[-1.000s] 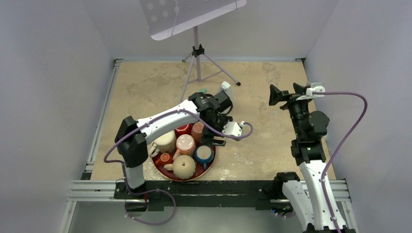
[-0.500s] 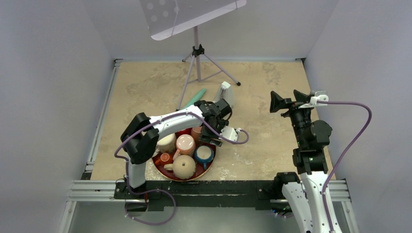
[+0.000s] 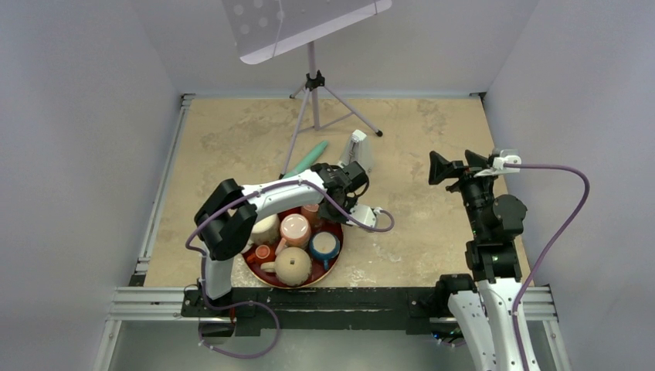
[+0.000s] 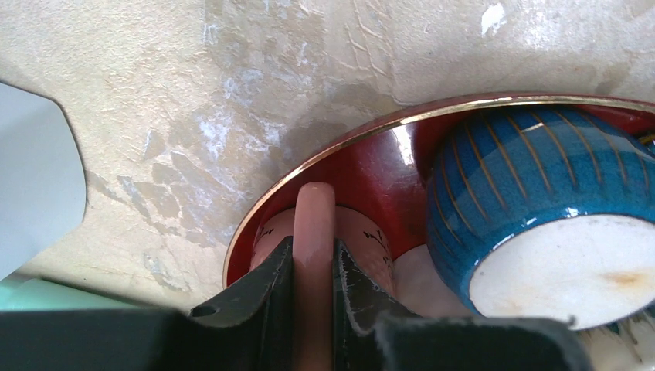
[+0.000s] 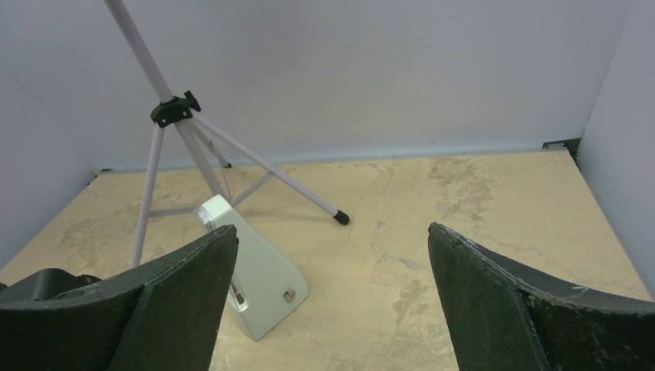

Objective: Turn the mug right side up

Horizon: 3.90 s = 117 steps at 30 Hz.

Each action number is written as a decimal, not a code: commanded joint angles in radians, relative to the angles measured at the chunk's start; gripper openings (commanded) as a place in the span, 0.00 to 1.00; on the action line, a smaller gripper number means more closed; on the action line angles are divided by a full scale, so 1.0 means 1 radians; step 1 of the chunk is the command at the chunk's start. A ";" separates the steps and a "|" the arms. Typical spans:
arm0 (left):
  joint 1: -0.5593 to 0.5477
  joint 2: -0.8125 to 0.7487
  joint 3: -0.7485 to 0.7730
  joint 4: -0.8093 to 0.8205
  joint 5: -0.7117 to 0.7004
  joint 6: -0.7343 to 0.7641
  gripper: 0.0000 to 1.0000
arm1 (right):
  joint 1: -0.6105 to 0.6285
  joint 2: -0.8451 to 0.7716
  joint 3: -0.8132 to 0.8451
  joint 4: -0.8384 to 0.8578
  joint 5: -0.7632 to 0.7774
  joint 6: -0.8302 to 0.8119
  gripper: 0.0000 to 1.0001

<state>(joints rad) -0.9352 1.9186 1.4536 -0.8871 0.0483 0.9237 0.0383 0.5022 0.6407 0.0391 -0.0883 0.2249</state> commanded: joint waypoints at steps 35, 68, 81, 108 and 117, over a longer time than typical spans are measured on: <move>0.324 0.051 0.461 -0.042 0.492 -0.848 0.00 | 0.050 0.402 -0.057 0.189 -0.616 0.181 0.99; 0.347 -0.028 0.468 0.316 0.902 -1.430 0.00 | 0.236 0.677 -0.067 0.944 -0.694 0.829 0.00; 0.390 -0.043 0.615 0.044 0.629 -1.041 1.00 | 0.224 0.417 0.081 -0.026 -0.236 0.470 0.00; 0.199 -0.260 0.251 -0.558 0.470 0.109 0.83 | -0.173 1.523 1.094 -0.768 0.177 -0.090 0.00; 0.091 -0.272 0.151 -0.572 0.503 0.274 0.86 | -0.173 1.558 1.186 -0.821 0.176 -0.116 0.95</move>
<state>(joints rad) -0.8066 1.6901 1.6337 -1.4349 0.5114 1.0599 -0.1314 2.0777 1.7496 -0.7441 0.0902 0.1387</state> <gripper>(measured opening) 0.840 0.649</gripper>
